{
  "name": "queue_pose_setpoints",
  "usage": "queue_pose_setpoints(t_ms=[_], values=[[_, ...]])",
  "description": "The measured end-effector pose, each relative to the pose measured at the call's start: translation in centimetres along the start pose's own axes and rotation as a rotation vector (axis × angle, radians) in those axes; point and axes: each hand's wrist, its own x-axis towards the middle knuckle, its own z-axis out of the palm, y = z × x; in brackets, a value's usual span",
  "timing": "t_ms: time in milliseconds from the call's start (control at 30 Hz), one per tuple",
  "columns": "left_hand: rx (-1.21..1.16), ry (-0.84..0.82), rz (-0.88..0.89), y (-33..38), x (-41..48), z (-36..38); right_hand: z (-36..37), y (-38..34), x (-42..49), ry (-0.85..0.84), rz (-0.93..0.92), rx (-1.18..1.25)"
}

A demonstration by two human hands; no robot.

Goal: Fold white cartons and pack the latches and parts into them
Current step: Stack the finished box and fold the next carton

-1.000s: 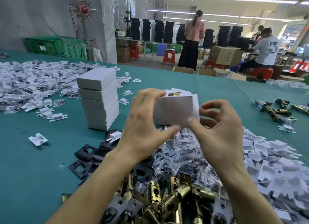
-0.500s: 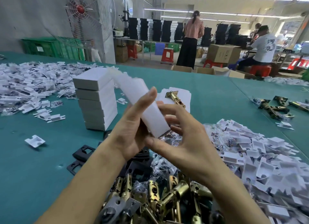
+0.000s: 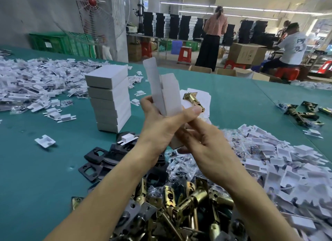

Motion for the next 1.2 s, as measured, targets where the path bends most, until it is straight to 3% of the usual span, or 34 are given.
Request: queue_pose_setpoints(t_ms=[233, 333, 467, 700, 833, 933, 1100, 1200], values=[[0.009, 0.064, 0.041, -0.4, 0.8, -1.0, -1.4, -0.8, -0.4, -0.181, 0.012, -0.228], [0.081, 0.181, 0.061, -0.4, 1.5, -1.7, -3.5, -1.1, -0.9, -0.405, 0.168, -0.375], [0.054, 0.218, -0.004, -0.5, 1.9, -2.0, -4.6, -1.5, -1.7, -0.708, 0.312, -0.63], [0.105, 0.192, -0.069, -0.9, 1.5, -1.8, -1.3, -0.5, -1.6, -0.813, 0.167, -0.74], [0.08, 0.215, -0.065, -1.1, 1.8, -2.2, -2.7, 0.0, -1.1, -0.64, 0.16, -0.62], [0.112, 0.18, -0.078, -1.3, 1.7, -2.3, -5.4, 0.0, -1.0, -0.429, 0.222, -0.376], [0.164, -0.134, -0.218, -1.2, 0.9, -1.9, -8.3, -0.3, -1.4, 0.213, 0.163, 0.137], [0.179, -0.286, -0.27, -1.2, 0.5, -1.7, -8.8, -0.6, -1.3, 0.457, 0.077, 0.278]])
